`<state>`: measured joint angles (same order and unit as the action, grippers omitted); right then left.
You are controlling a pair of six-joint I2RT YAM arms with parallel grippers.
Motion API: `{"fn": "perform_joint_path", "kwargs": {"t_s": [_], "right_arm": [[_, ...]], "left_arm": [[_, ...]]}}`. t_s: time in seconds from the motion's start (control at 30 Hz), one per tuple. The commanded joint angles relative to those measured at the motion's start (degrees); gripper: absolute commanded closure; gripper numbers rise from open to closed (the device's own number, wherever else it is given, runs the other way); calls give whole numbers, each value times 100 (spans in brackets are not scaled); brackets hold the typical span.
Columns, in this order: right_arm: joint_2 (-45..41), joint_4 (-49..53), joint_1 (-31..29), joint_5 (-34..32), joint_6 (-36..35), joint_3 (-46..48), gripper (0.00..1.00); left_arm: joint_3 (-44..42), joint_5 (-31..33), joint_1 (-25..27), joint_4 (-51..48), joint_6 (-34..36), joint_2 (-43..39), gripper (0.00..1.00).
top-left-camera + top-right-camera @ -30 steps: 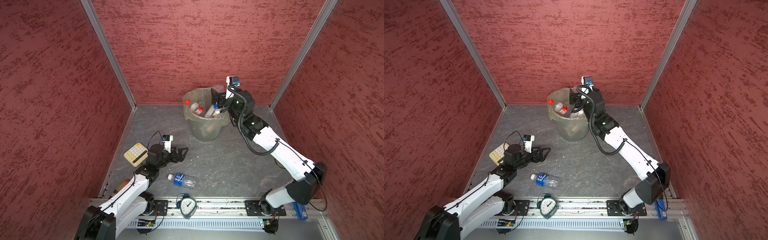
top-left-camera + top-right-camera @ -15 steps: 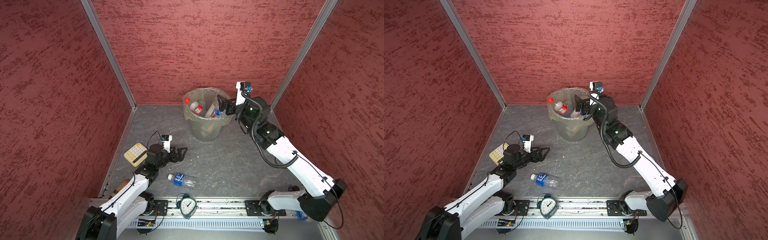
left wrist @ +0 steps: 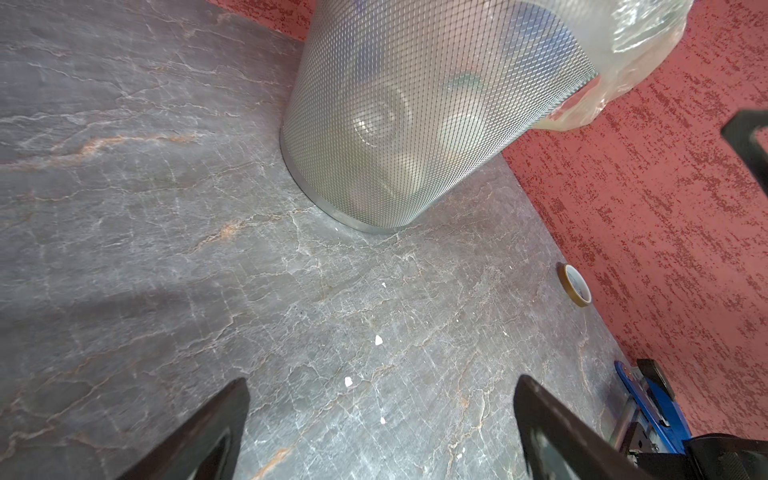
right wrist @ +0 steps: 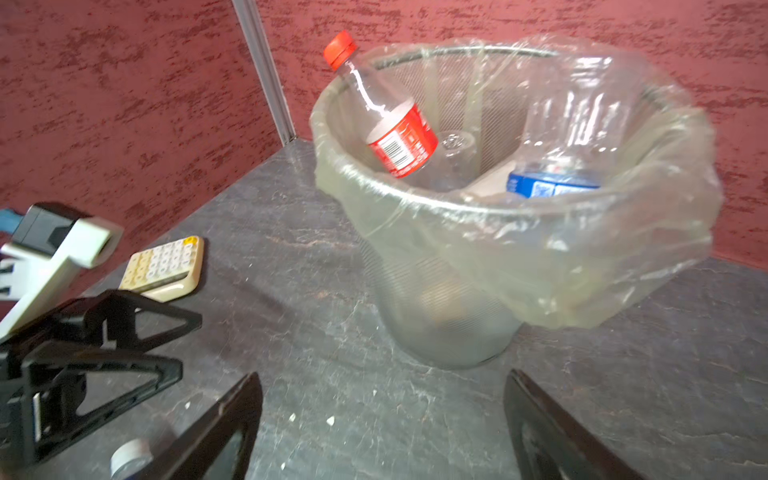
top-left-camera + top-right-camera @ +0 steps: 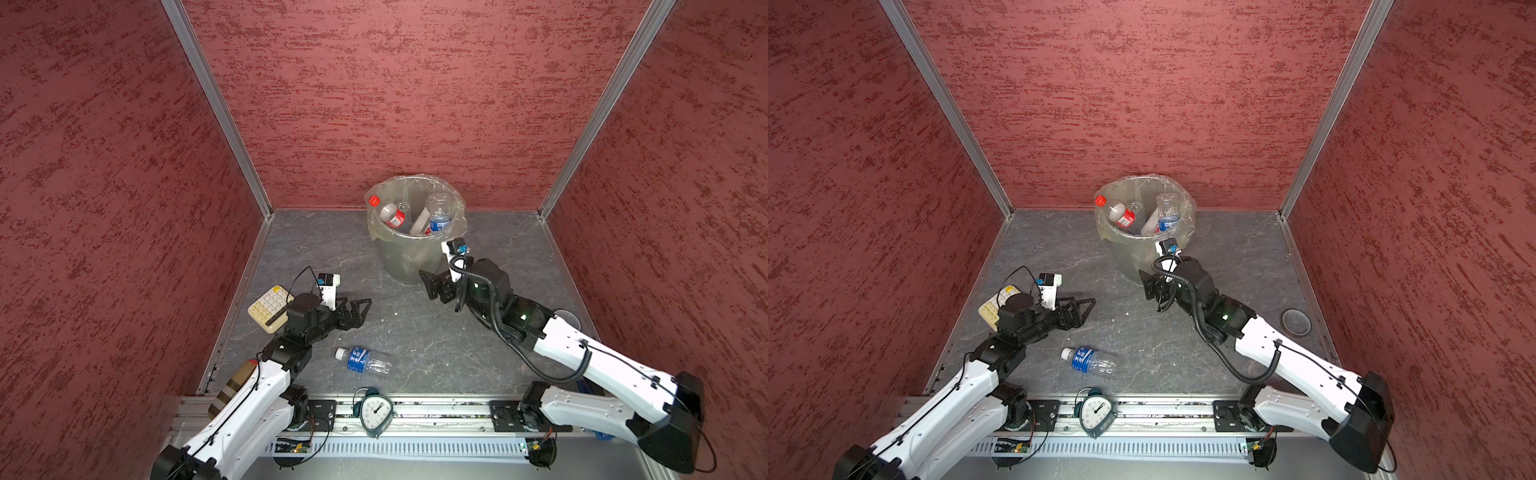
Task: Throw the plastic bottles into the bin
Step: 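Reach the right gripper down to the capped blue-label bottle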
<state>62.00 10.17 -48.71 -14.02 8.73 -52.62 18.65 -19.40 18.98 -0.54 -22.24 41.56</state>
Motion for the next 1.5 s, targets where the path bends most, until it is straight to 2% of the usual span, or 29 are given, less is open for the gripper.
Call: {"fn": "perform_joint_path", "kwargs": {"t_s": [0.0, 0.17, 0.37, 0.67, 1.0, 1.47], "right_arm": [[-157, 44, -293, -234, 129, 154, 12], [16, 49, -739, 238, 49, 398, 14], [566, 46, -1417, 409, -218, 400, 14], [1500, -131, -1970, 914, -242, 155, 14], [2750, 408, -2349, 1006, -378, -617, 8], [3888, 1132, -2530, 1349, -558, -1421, 8]], "left_arm": [[-156, 6, 10, -298, -17, -218, 1], [-239, 74, 2, -326, -74, -442, 1], [-213, -51, -1, -272, -27, -361, 1], [-212, -168, -169, -228, -96, -289, 1], [-316, -547, -714, -44, -329, -204, 1], [-355, -665, -980, 7, -467, -184, 1]]}}
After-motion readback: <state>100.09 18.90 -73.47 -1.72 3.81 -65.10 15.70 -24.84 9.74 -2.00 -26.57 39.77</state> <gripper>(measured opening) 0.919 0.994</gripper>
